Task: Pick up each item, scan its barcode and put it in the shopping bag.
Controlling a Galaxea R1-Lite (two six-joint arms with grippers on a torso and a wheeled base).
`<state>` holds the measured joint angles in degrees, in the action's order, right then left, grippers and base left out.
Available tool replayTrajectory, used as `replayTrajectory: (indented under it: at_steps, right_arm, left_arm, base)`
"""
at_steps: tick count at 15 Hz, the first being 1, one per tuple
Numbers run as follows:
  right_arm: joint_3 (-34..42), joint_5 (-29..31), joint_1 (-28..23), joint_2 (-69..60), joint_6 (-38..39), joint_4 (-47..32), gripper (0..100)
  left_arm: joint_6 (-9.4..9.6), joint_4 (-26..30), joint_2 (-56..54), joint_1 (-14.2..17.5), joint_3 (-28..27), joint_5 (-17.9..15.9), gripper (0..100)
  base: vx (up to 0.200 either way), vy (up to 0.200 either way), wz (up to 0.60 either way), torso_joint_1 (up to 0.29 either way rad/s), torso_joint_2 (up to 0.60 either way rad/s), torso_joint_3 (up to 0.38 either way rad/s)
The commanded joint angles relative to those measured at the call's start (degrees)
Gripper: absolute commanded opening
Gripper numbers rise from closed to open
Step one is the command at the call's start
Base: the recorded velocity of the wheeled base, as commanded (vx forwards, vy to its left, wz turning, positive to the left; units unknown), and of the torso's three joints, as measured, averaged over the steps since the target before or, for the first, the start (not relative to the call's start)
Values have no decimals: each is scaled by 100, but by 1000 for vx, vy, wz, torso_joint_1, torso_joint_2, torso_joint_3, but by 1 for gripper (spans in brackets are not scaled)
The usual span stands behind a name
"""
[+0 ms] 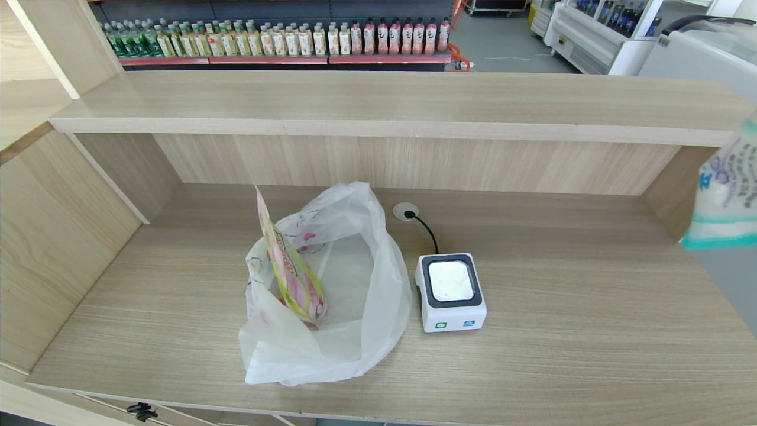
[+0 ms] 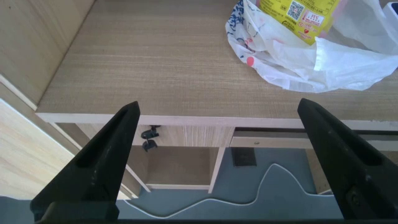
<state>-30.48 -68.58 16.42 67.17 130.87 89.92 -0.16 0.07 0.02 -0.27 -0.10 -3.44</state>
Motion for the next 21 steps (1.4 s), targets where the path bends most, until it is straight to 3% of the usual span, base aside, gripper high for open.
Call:
replayTrajectory:
  at_steps: [1, 4, 9, 11, 12, 13, 14, 15, 18, 21]
  right_arm:
    - [7, -15, 72, 51, -88, 8, 0]
    - [42, -190, 72, 112, -1063, 8, 0]
    - [-72, -199, 72, 86, -747, 8, 0]
    - [-2, -393, 72, 191, -1380, 8, 0]
    - [86, -639, 72, 288, -2048, 8, 0]
    - [86, -639, 72, 288, -2048, 8, 0]
    - [367, -1298, 19, 587, -4262, 8, 0]
    - [420, -1342, -51, 736, -5168, 8, 0]
    - [393, -1368, -218, 727, -6301, 8, 0]
    - [305, -1359, -271, 1009, -8376, 8, 0]
  left_arm:
    - [-2, 1, -2, 0, 1, 1, 100]
    - [-2, 1, -2, 0, 1, 1, 100]
    - [-2, 1, -2, 0, 1, 1, 100]
    - [-2, 1, -2, 0, 1, 1, 100]
    - [-2, 1, -2, 0, 1, 1, 100]
    - [-2, 1, -2, 0, 1, 1, 100]
    - [-2, 1, -2, 0, 1, 1, 100]
    - [-2, 1, -2, 0, 1, 1, 100]
    - [-2, 1, -2, 0, 1, 1, 100]
    - [-2, 1, -2, 0, 1, 1, 100]
  base:
    - [0, 0, 0, 0, 0, 0]
    - [0, 0, 0, 0, 0, 0]
    - [0, 0, 0, 0, 0, 0]
    - [0, 0, 0, 0, 0, 0]
    - [0, 0, 0, 0, 0, 0]
    - [0, 0, 0, 0, 0, 0]
    - [0, 0, 0, 0, 0, 0]
    - [0, 0, 0, 0, 0, 0]
    - [0, 0, 0, 0, 0, 0]
    - [0, 0, 0, 0, 0, 0]
